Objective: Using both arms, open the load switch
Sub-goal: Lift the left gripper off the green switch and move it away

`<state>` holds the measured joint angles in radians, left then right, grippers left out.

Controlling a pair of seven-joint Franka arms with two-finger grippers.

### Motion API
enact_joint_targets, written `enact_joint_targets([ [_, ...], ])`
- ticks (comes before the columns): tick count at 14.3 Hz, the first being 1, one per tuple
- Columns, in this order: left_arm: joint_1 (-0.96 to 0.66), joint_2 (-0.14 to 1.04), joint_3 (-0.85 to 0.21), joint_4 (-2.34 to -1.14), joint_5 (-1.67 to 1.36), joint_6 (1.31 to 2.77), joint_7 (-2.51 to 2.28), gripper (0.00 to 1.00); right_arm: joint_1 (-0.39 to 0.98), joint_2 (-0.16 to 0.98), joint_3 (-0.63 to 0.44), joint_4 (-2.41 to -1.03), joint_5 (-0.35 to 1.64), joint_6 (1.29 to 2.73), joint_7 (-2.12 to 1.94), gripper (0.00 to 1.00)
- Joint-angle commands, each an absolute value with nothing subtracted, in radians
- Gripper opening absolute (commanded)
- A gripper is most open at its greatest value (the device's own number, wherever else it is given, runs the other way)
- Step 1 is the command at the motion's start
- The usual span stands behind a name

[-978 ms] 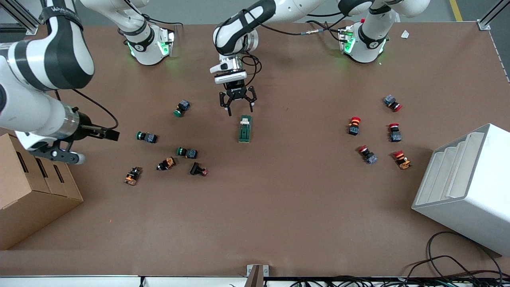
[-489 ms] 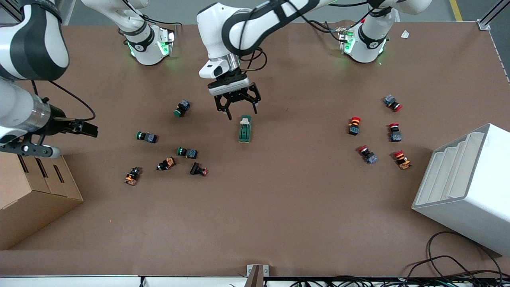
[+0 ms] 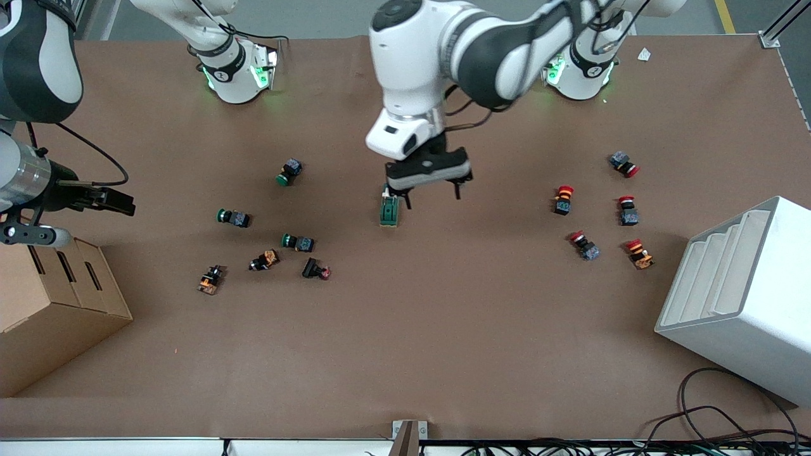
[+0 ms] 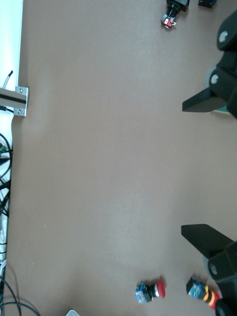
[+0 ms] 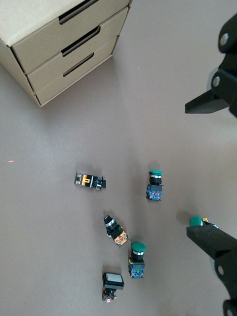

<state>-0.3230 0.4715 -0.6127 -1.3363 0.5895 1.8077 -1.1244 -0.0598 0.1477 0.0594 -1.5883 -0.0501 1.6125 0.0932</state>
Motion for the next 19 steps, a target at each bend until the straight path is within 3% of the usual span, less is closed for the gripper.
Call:
enact_joint_targets([
  [1,-0.172,0.401,-0.638,-1.345,0.436,1.802,-0.929,1.00,-0.052,0.133,0.055,-1.594,-0.071,1.614,0.086,1.00],
  [10,0.020,0.275,-0.637,-1.347,0.232,1.690,-0.645,1.00,-0.002,0.135,0.029,-1.591,-0.086,1.617,0.086,1.00],
  [16,-0.011,0.092,-0.301,-1.451,0.079,1.625,-0.337,1.00,0.003,0.135,0.014,-1.592,-0.081,1.608,0.087,1.00],
  [19,-0.017,0.058,-0.134,-1.453,-0.026,1.490,-0.035,1.00,0.005,0.135,0.014,-1.594,-0.080,1.605,0.087,1.00],
])
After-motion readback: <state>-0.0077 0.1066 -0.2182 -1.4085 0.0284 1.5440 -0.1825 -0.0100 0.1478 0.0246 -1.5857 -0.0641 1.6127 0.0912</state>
